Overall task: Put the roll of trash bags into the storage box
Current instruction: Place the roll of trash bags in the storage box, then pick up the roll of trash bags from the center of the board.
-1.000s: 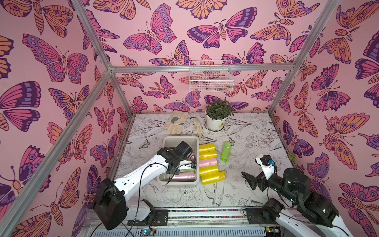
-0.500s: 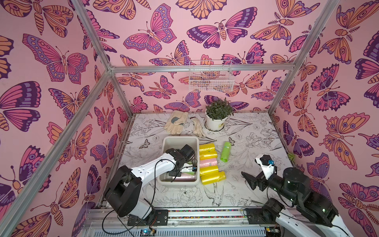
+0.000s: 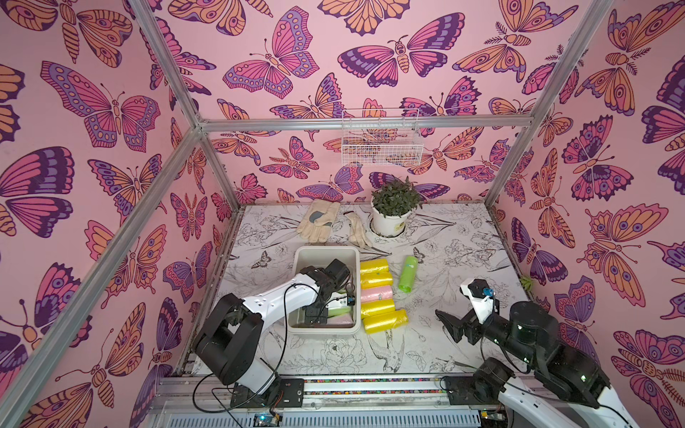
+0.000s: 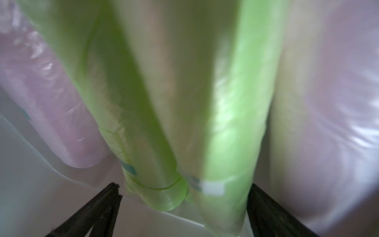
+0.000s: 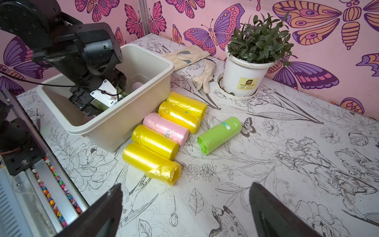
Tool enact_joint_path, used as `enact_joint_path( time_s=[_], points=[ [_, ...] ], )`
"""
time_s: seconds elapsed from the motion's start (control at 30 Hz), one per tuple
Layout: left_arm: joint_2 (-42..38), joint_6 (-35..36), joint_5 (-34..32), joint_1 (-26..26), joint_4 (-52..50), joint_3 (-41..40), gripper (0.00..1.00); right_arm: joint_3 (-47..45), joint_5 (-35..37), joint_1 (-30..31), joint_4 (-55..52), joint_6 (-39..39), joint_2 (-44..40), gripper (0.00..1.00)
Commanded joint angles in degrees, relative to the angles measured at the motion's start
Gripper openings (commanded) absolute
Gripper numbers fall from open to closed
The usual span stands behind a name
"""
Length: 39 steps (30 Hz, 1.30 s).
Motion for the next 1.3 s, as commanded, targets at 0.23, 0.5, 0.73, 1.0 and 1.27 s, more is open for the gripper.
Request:
enact_joint_path(
  time_s=[0.23,0.5,0.73,1.0,1.27],
  points=[
    [-8.2,-7.3,-3.6,-0.2,-2.5,4.9,1.0,-0.5,1.3,0.4,1.5,0.6,1.2,0.99],
    [-10.6,-42.2,0.1,0.1,-16.4,19.3,1.0,-0.3,6.8,0.4,1.7,2.2,2.6,0.99],
    [-18.0,-54.9,7.6,2.1,-15.4,16.5,1.0,-0.2,10.3,0.4,1.7,3.3,3.8,0.99],
    [-40.0,-61.2,24.9,22.3,-1.1,2.3,1.0,0.7,12.8,0.4,1.2,4.3,5.7,0.99],
    [-30.8,-64.0,19.9,27.6,-8.2,5.8,1.0,11.8,18.5,0.4,-8.4,17.3,18.0,0.99]
  ],
)
